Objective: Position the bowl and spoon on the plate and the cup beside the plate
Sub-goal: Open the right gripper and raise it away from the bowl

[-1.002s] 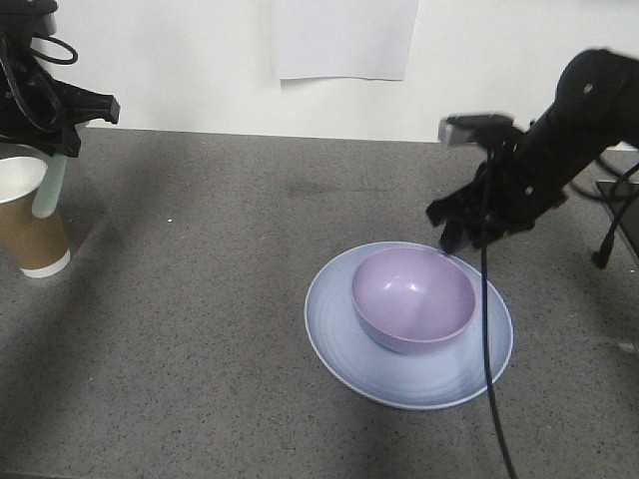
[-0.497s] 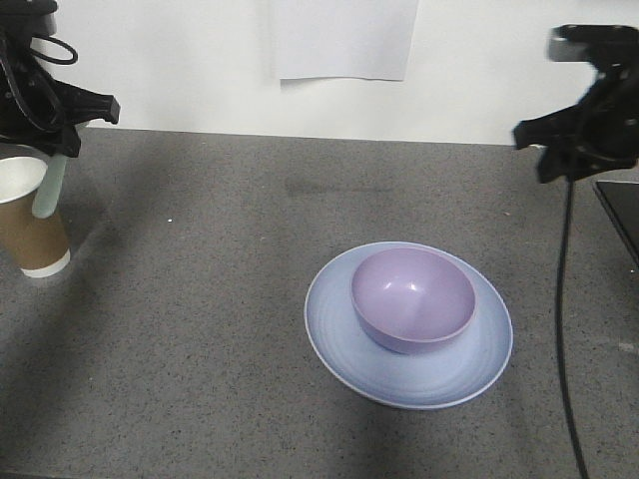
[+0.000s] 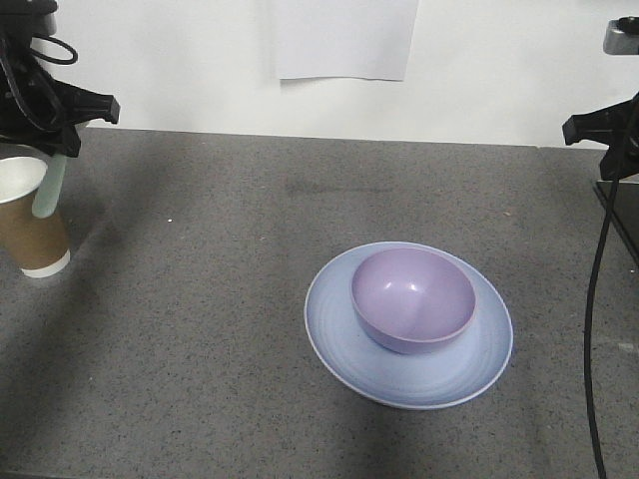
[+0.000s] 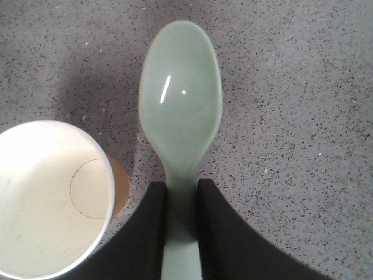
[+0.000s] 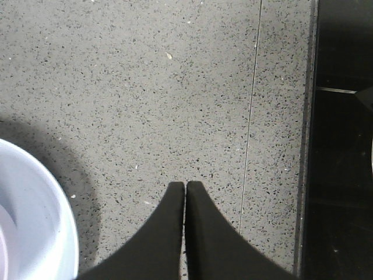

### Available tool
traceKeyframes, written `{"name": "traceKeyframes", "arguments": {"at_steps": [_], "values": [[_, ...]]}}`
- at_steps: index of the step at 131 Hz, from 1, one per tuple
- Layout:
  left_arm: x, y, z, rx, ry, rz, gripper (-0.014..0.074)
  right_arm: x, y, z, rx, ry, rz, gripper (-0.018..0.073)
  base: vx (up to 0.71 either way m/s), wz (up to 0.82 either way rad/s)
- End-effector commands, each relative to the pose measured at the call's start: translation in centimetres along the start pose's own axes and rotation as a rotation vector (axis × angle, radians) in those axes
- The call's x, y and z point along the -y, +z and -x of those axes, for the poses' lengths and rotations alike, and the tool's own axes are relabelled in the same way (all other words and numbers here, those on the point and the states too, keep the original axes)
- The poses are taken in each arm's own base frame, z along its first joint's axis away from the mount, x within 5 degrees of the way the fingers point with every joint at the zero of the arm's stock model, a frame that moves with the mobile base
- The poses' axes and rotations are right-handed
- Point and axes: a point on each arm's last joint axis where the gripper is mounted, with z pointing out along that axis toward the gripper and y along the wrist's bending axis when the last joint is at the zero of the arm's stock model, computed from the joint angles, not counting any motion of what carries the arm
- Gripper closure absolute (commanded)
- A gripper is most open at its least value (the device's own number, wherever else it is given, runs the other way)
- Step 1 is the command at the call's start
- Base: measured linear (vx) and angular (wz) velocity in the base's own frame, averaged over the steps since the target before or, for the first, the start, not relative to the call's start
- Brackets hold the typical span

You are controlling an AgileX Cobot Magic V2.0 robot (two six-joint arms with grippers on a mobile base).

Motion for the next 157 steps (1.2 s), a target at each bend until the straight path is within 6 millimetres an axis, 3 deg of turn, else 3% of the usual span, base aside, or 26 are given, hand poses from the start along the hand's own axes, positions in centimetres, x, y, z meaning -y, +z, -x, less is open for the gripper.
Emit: {"name": "traceKeyframes", "arguments": {"at_steps": [1,133,157], "values": [[0.1,-3.3,0.6,0.122,-0.001,-0.016,0.0603,0.0,-2.8,0.3,0.098,-0.002,-0.011,0.0568,0.0,0.0],[0.3,-3.3,0.9,0.161,-0.004,-0.033,0.0603,0.0,-2.8,0.2,0.084,-0.001,-0.008,0.0568,0.0,0.0],[1.2,-3.7,1.0,0.184,0.158,-0.078,0.0603,0.0,-2.8,0.2,0.084,-0.001,-0.008,0.0568,0.0,0.0]]}}
